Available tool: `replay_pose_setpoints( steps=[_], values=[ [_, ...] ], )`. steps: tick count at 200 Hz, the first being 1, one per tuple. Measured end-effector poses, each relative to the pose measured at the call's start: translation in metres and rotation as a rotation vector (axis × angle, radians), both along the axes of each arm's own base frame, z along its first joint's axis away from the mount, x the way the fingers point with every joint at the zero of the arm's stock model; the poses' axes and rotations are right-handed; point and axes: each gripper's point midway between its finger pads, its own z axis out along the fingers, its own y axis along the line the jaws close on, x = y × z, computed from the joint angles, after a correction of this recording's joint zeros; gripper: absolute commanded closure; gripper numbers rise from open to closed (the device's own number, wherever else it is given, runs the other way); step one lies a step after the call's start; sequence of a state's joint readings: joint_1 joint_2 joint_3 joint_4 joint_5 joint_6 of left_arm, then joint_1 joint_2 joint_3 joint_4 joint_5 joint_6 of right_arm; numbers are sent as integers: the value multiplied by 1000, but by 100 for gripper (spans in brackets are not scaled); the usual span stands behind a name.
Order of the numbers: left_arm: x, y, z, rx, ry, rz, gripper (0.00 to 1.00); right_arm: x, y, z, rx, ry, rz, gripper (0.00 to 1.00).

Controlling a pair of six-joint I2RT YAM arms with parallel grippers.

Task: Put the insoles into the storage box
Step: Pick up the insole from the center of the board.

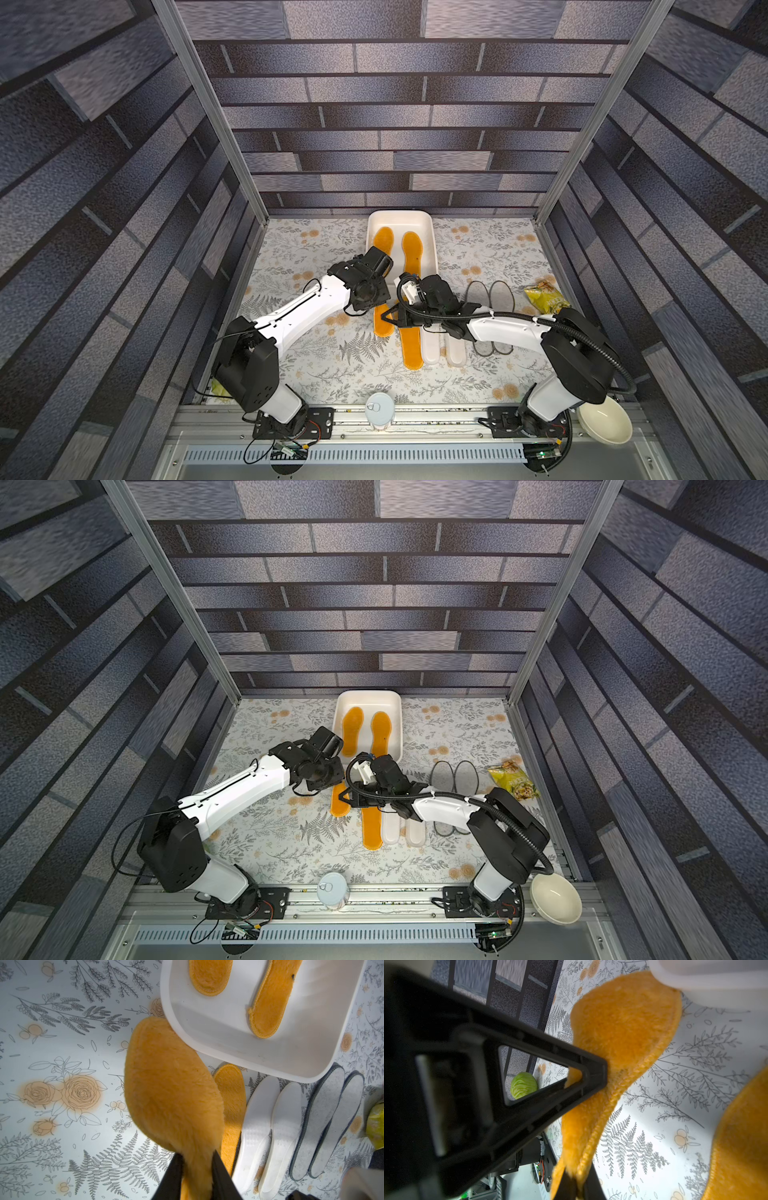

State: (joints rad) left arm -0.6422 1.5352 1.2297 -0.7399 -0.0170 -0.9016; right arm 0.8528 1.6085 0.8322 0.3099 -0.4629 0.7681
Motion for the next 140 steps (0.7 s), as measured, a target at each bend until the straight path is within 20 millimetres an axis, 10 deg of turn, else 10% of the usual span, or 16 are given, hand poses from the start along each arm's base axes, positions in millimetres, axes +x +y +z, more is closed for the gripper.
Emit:
replay_pose_setpoints(
  steps=[31,57,140],
  values=[
    [-1,2,4,5,-11,4,40,0,-1,-2,-10,-12,4,100],
    [-3,5,17,-10,-39,17,0,-3,-2,-2,-11,-23,22,100],
    [-15,70,96,-89,-249,171,0,-22,-11,43,67,-146,110,100]
  ],
)
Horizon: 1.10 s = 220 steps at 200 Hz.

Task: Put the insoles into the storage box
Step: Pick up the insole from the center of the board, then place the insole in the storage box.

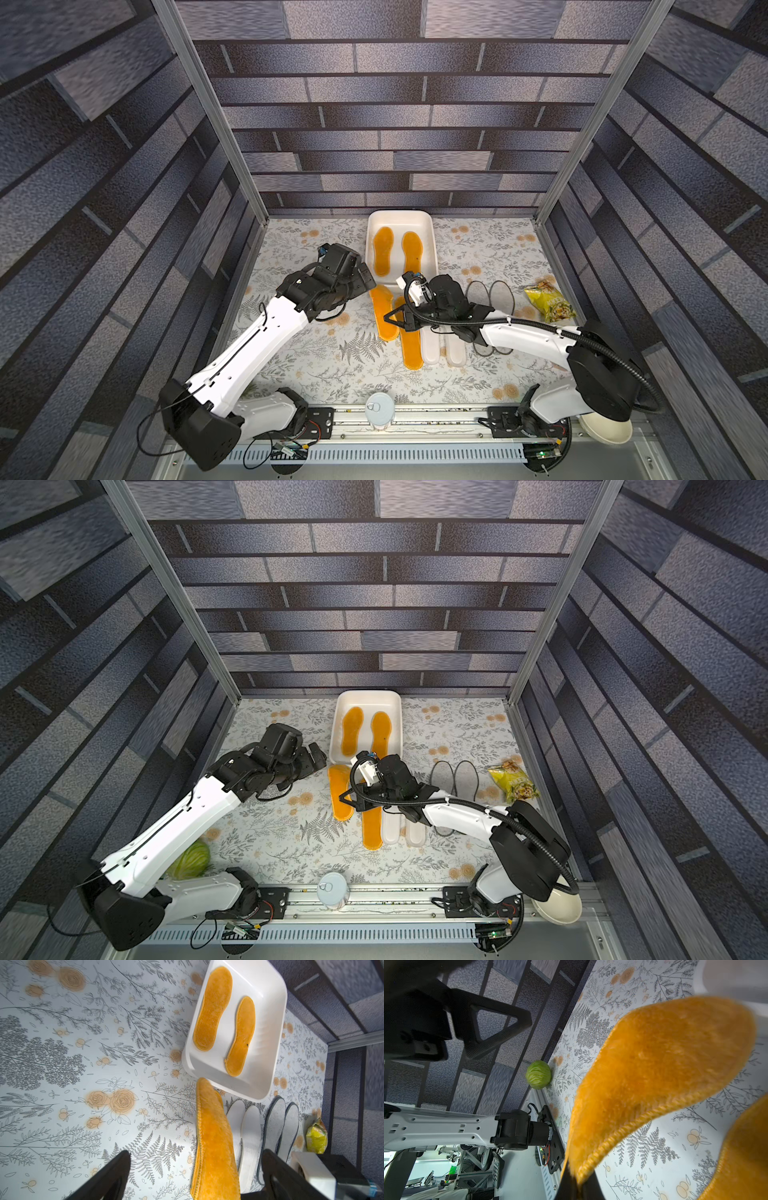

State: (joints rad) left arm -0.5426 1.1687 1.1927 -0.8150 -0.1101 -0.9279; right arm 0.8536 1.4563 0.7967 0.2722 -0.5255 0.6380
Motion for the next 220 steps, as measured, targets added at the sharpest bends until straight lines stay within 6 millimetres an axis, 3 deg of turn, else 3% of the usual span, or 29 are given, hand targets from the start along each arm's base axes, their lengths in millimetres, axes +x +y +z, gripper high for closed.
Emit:
replay_pose_setpoints(
  steps=[31,62,84,107,128,170,197,220],
  values=[
    [-13,31,-11,8,17,71,0,3,-4,30,-7,-93,1,100],
    [-24,48,-35,22,75,114,0,22,-1,78,-29,-231,-35,100],
    [-29,53,-41,9,88,131,0,47,0,114,-44,-325,-79,100],
    [-30,55,-41,-6,86,136,0,84,6,125,-85,-350,-121,100],
    [-32,53,-43,-17,93,129,0,129,8,106,-155,-310,-168,100],
    [-30,51,-49,-40,99,124,0,203,10,26,-375,-205,-209,100],
    [-31,51,-57,-51,111,124,0,224,13,-13,-489,-181,-195,100],
    [-32,51,-62,-58,122,125,0,231,13,-34,-552,-166,-181,100]
  ],
)
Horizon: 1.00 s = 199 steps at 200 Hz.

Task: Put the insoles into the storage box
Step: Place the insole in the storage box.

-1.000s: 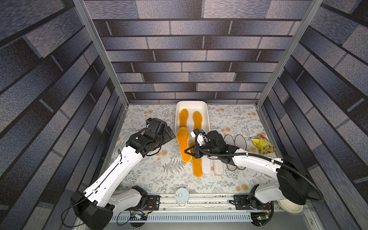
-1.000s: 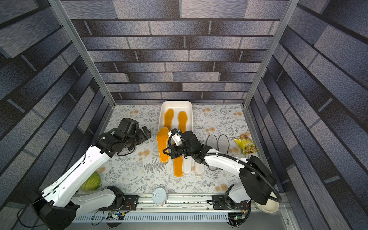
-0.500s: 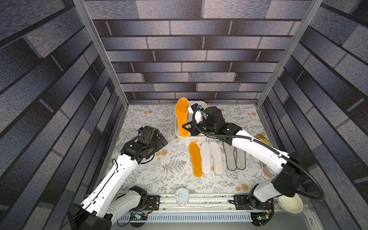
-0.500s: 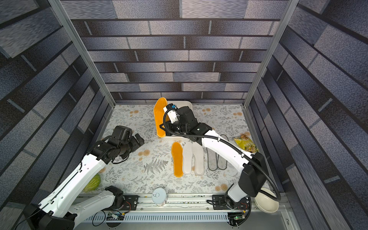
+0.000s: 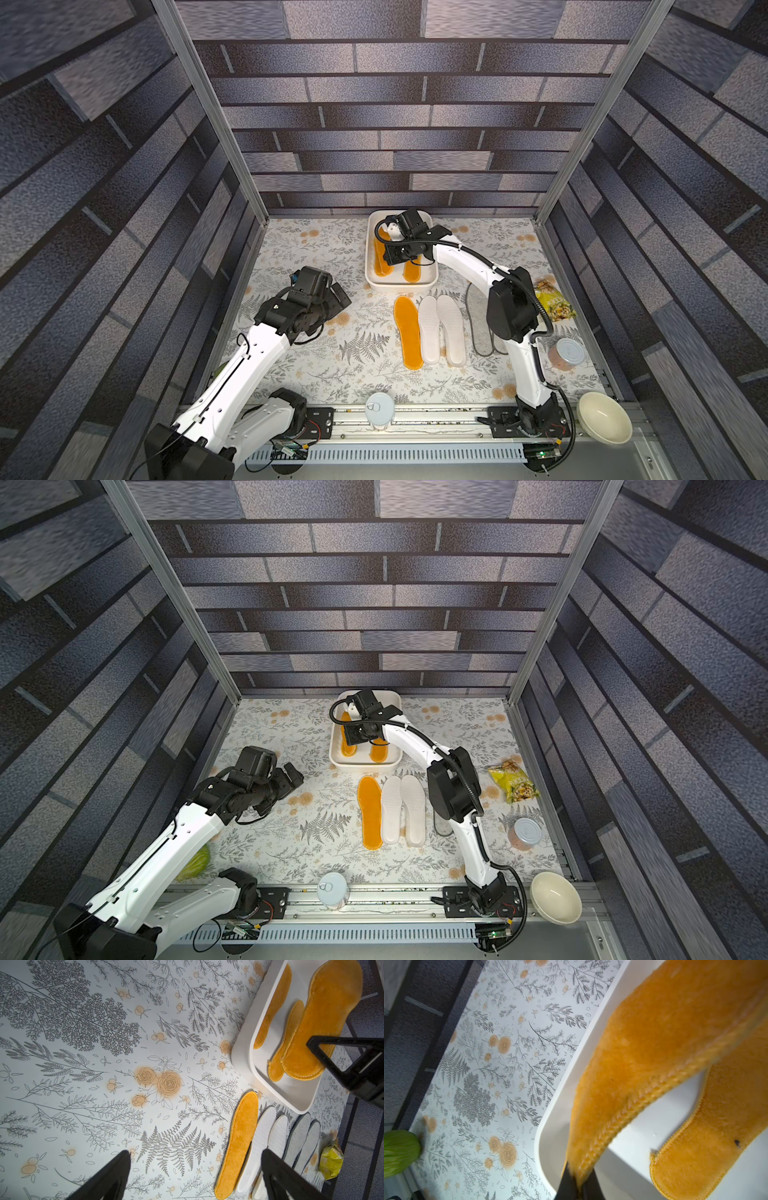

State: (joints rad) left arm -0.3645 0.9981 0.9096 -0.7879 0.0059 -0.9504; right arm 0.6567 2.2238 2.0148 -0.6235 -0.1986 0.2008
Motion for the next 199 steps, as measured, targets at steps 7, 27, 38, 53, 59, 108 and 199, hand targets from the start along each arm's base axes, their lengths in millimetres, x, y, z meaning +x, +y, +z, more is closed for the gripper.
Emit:
replay_pose_setpoints(
  steps=[7,27,38,53,59,108,199],
  values=[
    [0,-1,-1,-4,3,-4,0,1,0,-3,-9,5,-1,100],
    [0,-2,-4,-14,4,-5,0,4,0,-8,-22,16,-7,100],
    [0,-2,-4,-17,4,-5,0,5,0,-8,-17,23,-15,100],
    [2,-1,-3,-22,1,-1,0,7,1,-9,-6,35,-28,100],
    [2,-1,-3,-23,0,0,0,8,1,-10,-1,41,-33,100],
    [3,-4,-2,-43,-3,-9,0,14,4,-36,12,105,-81,100],
    [8,-9,-3,-74,-20,-16,0,29,11,-37,91,127,-124,100]
  ],
)
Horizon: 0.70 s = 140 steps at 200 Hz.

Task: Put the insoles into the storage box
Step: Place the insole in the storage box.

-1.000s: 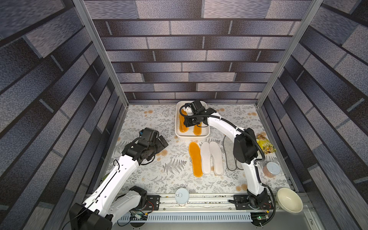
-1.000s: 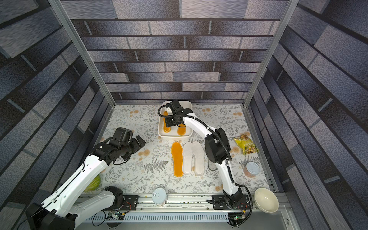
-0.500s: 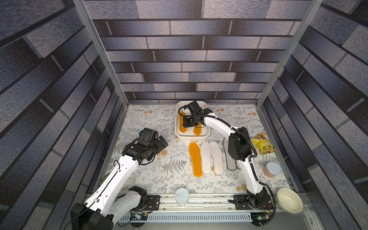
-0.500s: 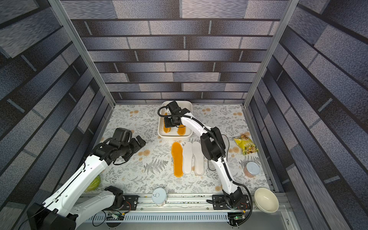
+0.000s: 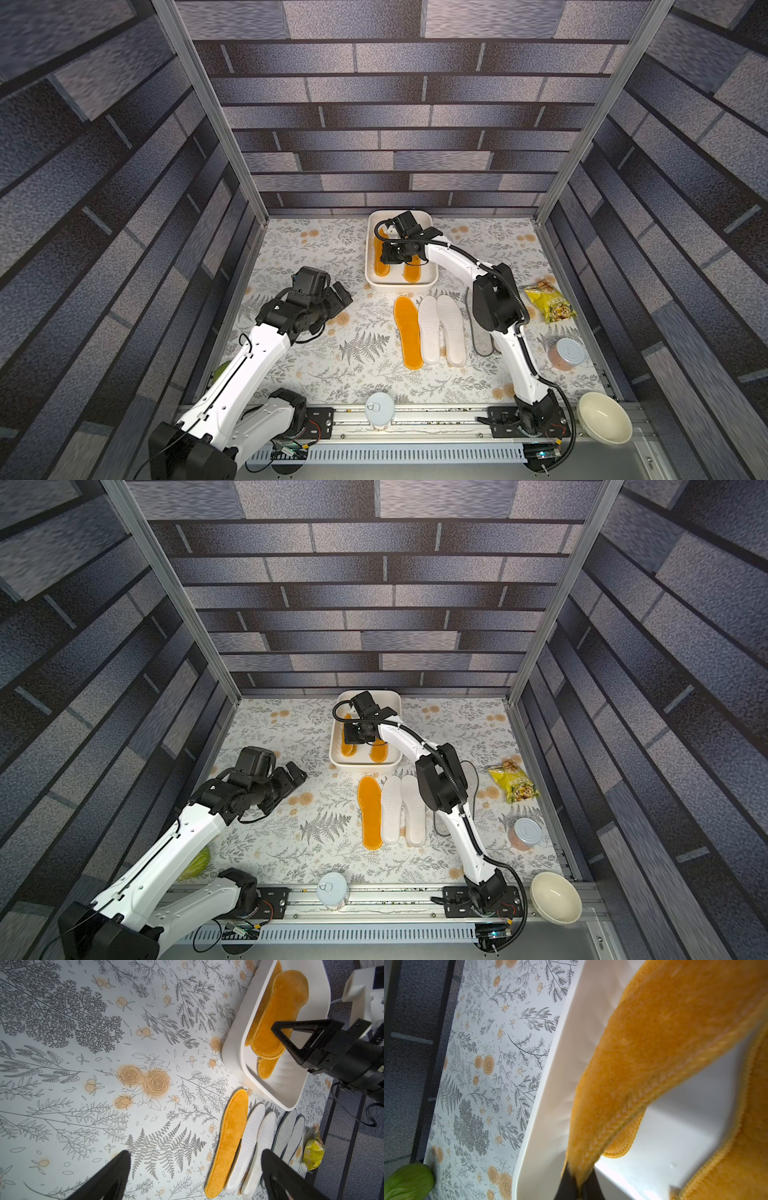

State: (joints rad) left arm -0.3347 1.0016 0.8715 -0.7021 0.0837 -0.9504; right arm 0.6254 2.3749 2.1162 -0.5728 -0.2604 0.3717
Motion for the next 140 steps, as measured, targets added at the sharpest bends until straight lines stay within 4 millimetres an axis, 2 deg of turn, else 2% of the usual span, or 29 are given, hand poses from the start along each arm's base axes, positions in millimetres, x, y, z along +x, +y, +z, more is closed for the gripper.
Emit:
replay_pose_setpoints(
  steps=[38,80,93,122,140],
  values=[
    [1,-1,0,-13,4,-1,0,8,4,-1,26,5,-10,98],
    [2,1,0,-14,4,4,0,9,5,-25,21,56,-21,90],
    [2,1,0,-15,3,4,0,8,3,-32,16,75,-30,84],
    [2,0,0,-20,3,3,0,8,-1,-39,9,106,-44,63],
    [3,1,0,-21,3,6,0,9,-4,-39,9,113,-54,56]
  ],
)
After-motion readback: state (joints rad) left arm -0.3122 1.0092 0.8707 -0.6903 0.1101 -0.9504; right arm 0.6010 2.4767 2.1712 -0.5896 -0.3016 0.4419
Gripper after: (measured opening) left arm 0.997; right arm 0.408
